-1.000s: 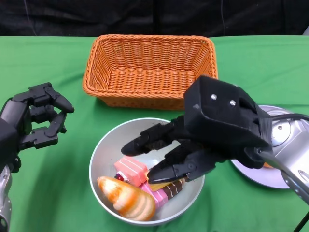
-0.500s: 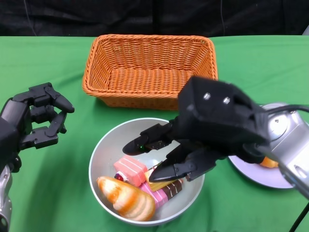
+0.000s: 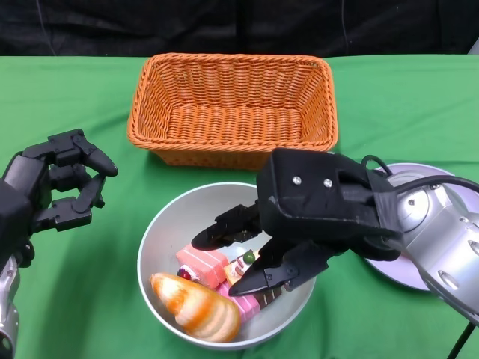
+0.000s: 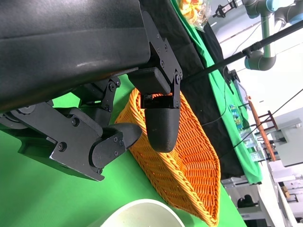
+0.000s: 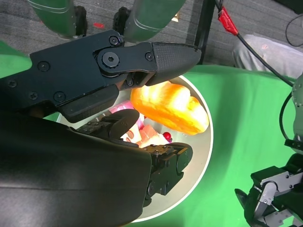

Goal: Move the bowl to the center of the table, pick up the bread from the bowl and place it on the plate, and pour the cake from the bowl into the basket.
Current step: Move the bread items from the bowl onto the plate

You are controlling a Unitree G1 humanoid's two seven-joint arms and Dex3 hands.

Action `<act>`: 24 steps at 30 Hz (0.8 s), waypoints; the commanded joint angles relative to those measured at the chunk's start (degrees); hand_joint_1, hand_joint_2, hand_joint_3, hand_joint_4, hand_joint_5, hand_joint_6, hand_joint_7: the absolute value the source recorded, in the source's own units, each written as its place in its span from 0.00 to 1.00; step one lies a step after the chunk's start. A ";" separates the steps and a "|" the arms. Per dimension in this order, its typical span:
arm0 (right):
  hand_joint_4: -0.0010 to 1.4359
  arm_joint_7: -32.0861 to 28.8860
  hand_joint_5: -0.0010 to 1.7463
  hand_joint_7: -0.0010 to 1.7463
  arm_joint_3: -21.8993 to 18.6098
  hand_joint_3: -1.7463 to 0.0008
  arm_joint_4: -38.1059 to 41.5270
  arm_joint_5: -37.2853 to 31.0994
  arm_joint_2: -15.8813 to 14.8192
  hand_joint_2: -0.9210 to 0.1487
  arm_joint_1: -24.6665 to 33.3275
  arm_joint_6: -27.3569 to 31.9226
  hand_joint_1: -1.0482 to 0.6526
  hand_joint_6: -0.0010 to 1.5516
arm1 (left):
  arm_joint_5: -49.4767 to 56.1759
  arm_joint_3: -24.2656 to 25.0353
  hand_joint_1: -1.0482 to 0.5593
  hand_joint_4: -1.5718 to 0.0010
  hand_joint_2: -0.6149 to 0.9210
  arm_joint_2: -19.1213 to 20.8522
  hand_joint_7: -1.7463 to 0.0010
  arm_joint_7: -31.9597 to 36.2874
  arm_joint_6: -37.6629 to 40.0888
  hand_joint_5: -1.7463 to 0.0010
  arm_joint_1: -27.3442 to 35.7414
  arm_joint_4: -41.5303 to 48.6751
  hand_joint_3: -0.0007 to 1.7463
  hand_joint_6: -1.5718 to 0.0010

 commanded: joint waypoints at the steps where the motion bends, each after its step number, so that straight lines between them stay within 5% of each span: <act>1: 0.44 1.45 0.02 0.00 0.42 0.78 0.76 -0.37 -0.61 0.00 -0.88 -0.95 0.01 0.09 | 0.57 0.00 0.63 0.53 0.80 0.73 0.26 1.35 -0.37 0.08 -1.04 0.44 0.57 0.51; 15: 0.40 1.98 0.00 0.00 0.20 0.78 1.62 -1.83 -0.31 0.00 -0.47 -1.91 0.01 0.10 | 0.87 0.12 0.63 0.54 0.80 0.65 0.26 1.32 -0.15 0.07 -1.03 0.29 0.57 0.52; 18: 0.50 0.57 0.05 0.01 0.33 0.78 1.87 -3.31 -0.03 0.00 0.32 -2.94 0.02 0.12 | 1.11 0.06 0.63 0.53 0.81 0.73 0.26 1.46 -0.27 0.09 -0.97 0.20 0.56 0.52; 24: 0.52 0.47 0.05 0.01 1.13 0.78 1.26 -4.46 0.53 0.00 -0.11 -1.85 0.01 0.12 | 1.12 0.11 0.63 0.54 0.82 0.80 0.26 1.52 -0.09 0.09 -0.96 0.24 0.54 0.52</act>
